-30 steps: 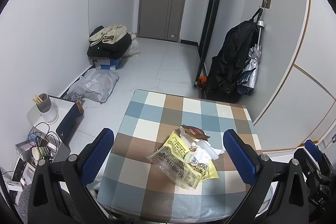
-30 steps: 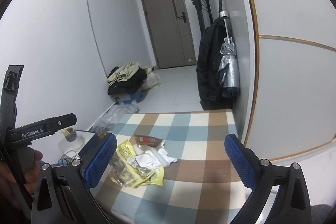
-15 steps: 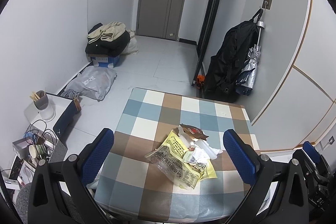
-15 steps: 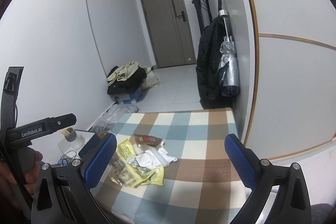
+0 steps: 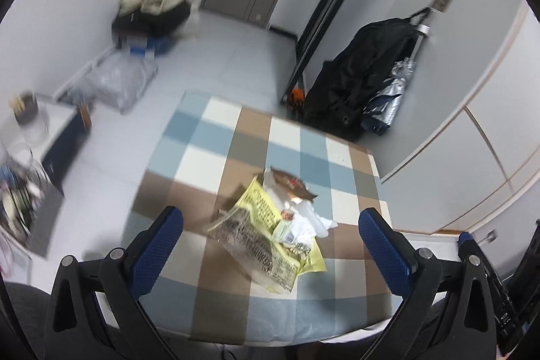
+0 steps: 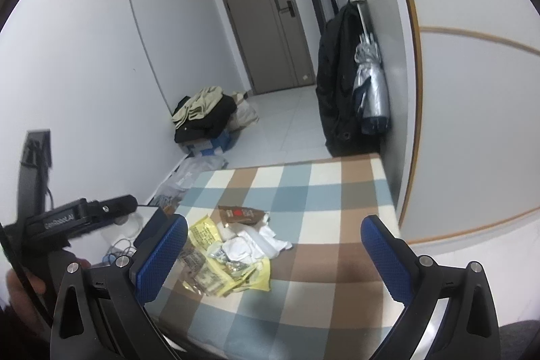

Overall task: Collect trash
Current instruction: 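Grasp the clear-and-yellow snack wrapper with the left gripper and lift it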

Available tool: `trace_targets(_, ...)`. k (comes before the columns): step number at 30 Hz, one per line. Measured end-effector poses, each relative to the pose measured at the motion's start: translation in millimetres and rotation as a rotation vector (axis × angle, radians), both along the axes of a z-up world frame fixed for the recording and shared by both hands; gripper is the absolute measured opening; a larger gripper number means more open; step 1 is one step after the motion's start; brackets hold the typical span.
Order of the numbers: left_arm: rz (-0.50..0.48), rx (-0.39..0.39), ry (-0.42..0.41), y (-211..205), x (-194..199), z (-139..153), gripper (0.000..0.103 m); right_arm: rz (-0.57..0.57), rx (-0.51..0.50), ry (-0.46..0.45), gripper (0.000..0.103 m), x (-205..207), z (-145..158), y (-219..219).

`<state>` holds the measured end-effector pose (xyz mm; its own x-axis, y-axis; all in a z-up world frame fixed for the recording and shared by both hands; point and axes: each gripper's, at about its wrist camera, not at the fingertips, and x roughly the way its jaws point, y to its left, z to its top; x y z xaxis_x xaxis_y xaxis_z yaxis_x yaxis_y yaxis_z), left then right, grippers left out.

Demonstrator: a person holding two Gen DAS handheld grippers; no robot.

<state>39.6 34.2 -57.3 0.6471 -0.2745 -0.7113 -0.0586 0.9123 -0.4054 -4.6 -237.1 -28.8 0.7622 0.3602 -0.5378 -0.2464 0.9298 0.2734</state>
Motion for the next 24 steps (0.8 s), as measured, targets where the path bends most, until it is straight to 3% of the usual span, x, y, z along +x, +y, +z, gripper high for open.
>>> trace_targets(7,0.028,-0.098,0.122,20,19,-32,0.102,0.014,0.057,0.088,0.103,22,-13,0)
trace_targets(14,-0.022,-0.138,0.212,13,34,-54,0.102,0.047,0.064,0.129,0.103,41,-22,9)
trace_targets(17,-0.02,-0.131,0.232,12,38,-60,0.097,0.058,0.061,0.14,0.103,47,-25,12)
trace_targets(20,-0.04,-0.115,0.237,9,39,-61,0.082,0.065,0.056,0.151,0.103,50,-27,13)
trace_targets(23,-0.067,-0.099,0.253,3,40,-64,0.058,0.069,0.056,0.16,0.103,51,-29,14)
trace_targets(24,-0.075,-0.095,0.256,1,42,-66,0.045,0.068,0.057,0.161,0.103,52,-29,13)
